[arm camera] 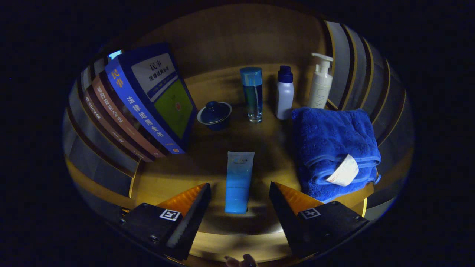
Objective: Pull open the drawer, take out the items inside it, and place them on the countertop above the cabinet.
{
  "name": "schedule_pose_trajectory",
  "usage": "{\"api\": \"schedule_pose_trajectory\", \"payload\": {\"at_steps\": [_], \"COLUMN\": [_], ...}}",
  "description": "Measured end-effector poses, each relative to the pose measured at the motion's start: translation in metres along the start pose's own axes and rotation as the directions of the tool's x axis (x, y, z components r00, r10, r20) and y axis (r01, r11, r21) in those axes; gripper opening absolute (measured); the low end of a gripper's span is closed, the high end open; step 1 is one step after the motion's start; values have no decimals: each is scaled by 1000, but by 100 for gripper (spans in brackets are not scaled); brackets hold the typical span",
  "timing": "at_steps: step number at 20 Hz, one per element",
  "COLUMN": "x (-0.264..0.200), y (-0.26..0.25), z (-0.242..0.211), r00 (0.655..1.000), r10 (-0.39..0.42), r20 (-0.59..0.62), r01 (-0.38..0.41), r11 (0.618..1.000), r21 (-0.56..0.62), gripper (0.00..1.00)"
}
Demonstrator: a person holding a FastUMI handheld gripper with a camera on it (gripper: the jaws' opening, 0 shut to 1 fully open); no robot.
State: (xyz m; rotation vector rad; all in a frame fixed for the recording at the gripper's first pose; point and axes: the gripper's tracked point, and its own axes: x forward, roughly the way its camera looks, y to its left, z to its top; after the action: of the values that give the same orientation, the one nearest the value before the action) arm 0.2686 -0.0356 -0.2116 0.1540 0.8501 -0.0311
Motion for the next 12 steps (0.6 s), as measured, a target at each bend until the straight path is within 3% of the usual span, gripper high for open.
{"api": "schedule_pose_trajectory", "payload": {"at_steps": [6,12], "x": [-74,-163], "y": [17,20], "z": [-3,-33], "r00": [980,905], "r10": [64,119], "r20": [190,408], "r01": [-61,-97], "r11": [998,992], "r21": [-24,-76], "gripper": [100,100]}}
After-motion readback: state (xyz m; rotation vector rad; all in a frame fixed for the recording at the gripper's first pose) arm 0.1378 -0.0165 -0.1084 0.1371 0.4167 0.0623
